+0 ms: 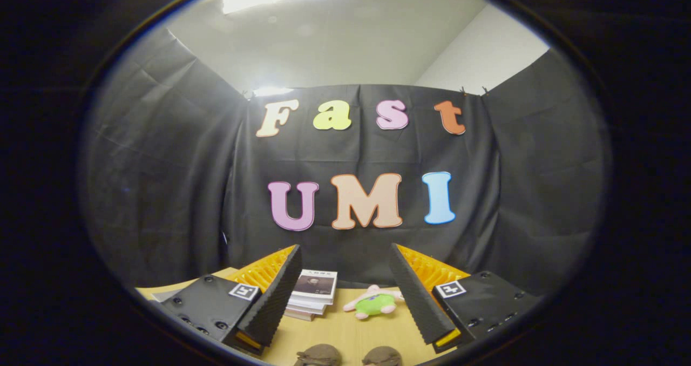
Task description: Open the storage box then place both shoes into the box .Put the left shoe in first, then the right shoe, with the right side of both shoes facing outward in a uniform manner.
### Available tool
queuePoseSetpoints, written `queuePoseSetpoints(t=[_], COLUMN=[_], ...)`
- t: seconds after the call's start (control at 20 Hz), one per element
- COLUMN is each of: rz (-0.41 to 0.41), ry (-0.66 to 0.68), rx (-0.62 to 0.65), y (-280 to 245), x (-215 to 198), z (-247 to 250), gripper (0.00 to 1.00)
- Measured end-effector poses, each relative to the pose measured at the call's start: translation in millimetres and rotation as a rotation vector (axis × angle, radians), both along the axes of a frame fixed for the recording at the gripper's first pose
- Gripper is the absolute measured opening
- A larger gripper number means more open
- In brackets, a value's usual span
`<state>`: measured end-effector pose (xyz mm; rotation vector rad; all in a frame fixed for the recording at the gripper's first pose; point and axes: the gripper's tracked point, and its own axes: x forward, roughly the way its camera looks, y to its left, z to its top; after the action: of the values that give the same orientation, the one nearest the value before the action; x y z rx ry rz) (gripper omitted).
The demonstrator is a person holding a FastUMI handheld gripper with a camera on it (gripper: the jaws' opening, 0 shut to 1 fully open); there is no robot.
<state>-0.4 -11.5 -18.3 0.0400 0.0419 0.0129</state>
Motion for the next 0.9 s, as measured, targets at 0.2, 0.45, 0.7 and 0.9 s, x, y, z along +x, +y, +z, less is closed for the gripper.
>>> queuePoseSetpoints(t=[0.2, 0.45, 0.7, 0.9], rz=[0.065, 0.201, 0.271, 0.286], ry=[0.057, 0.155, 0.344, 0.48], rx=[0.074, 0.256, 0.506, 0.762], y=[15.9, 43.9, 60.4, 68.6], x=[0.5, -6.6, -12.8, -19.0], z=[-15.9, -41.2, -87.8, -119.1], gripper=[1.0, 1.0, 1.0, 1.0])
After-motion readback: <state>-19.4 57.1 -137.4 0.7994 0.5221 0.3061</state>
